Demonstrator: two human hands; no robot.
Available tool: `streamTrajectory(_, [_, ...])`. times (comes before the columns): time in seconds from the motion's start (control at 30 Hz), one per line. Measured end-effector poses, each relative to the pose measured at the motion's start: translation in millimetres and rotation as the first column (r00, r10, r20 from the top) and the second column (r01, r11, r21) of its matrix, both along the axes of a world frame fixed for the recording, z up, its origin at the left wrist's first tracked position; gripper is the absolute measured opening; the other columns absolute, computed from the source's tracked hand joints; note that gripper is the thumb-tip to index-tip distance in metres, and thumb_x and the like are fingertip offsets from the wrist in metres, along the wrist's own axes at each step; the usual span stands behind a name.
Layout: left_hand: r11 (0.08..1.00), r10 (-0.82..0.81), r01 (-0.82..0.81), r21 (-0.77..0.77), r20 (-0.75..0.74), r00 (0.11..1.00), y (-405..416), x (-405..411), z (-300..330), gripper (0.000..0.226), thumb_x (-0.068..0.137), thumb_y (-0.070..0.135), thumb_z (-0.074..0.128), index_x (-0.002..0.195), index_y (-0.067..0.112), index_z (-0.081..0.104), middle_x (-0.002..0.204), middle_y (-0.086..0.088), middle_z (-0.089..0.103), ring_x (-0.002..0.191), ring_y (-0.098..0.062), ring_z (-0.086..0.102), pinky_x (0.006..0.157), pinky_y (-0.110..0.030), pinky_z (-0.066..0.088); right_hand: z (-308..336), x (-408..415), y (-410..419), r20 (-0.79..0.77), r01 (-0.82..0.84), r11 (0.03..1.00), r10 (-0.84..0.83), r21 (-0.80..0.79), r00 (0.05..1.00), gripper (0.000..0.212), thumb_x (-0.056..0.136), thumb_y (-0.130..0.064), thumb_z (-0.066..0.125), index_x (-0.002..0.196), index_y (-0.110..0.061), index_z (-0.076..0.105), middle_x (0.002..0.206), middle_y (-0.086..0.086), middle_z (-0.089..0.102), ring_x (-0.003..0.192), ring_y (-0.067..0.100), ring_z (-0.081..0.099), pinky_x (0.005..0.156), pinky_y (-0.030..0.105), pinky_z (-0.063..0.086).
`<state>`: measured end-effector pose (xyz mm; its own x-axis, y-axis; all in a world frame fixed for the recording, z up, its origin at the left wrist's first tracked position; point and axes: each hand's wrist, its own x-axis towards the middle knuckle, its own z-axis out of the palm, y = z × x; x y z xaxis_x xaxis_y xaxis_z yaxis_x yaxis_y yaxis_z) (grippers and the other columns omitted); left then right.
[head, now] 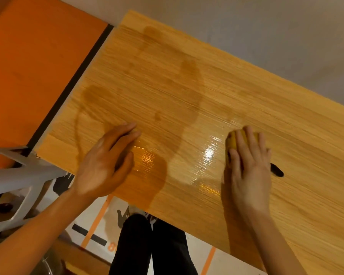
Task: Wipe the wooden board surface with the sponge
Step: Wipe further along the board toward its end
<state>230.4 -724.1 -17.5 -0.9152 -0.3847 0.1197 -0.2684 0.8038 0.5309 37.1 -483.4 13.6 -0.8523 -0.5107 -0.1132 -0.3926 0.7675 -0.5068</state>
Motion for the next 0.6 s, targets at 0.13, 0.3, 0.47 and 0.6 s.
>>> streamTrajectory(0.13, [1.000, 0.011, -0.011, 0.014, -0.003, 1.000, 1, 0, -1, 0.044, 0.099, 0.020, 0.052, 0.138, 0.002, 0.057, 0.152, -0.009, 0.048, 0.143, -0.020, 0.044, 0.116, -0.025, 0.035, 0, 17, -61, -0.007, 0.118, 0.993, -0.118, -0.019, 0.993, 0.043, 0.105, -0.024, 0.035, 0.149, -0.022, 0.034, 0.160, -0.003, 0.020, 0.151, 0.020, 0.002, 0.124, 0.045, 0.005])
streamTrajectory(0.3, [1.000, -0.011, 0.011, 0.010, 0.024, 1.000, -2, 3, -2, 0.045, 0.101, 0.023, 0.050, 0.141, 0.004, 0.055, 0.155, -0.007, 0.044, 0.144, -0.017, 0.041, 0.117, -0.024, 0.032, -1, 18, -107, -0.008, -0.240, 0.970, 0.239, -0.037, 0.971, 0.042, 0.105, -0.027, 0.036, 0.146, -0.021, 0.039, 0.158, -0.001, 0.027, 0.151, 0.021, 0.008, 0.125, 0.038, 0.005])
streamTrajectory(0.47, [1.000, -0.022, 0.022, 0.005, 0.027, 0.999, -4, 1, -3, 0.043, 0.100, 0.022, 0.050, 0.140, 0.005, 0.056, 0.154, -0.007, 0.045, 0.145, -0.022, 0.042, 0.120, -0.026, 0.031, 3, -16, -5, -0.034, 0.087, 0.996, -0.086, 0.006, 0.996, 0.043, 0.105, -0.025, 0.038, 0.148, -0.020, 0.037, 0.159, -0.002, 0.024, 0.151, 0.020, 0.009, 0.121, 0.050, 0.017])
streamTrajectory(0.6, [1.000, -0.023, 0.023, 0.015, 0.042, 0.999, -4, 0, -1, 0.043, 0.100, 0.020, 0.051, 0.139, 0.005, 0.056, 0.153, -0.008, 0.046, 0.144, -0.022, 0.042, 0.119, -0.025, 0.032, 0, 4, -67, -0.036, 0.175, 0.984, -0.174, 0.017, 0.984, 0.043, 0.105, -0.022, 0.037, 0.147, -0.017, 0.038, 0.159, 0.002, 0.025, 0.151, 0.024, 0.007, 0.124, 0.045, 0.008])
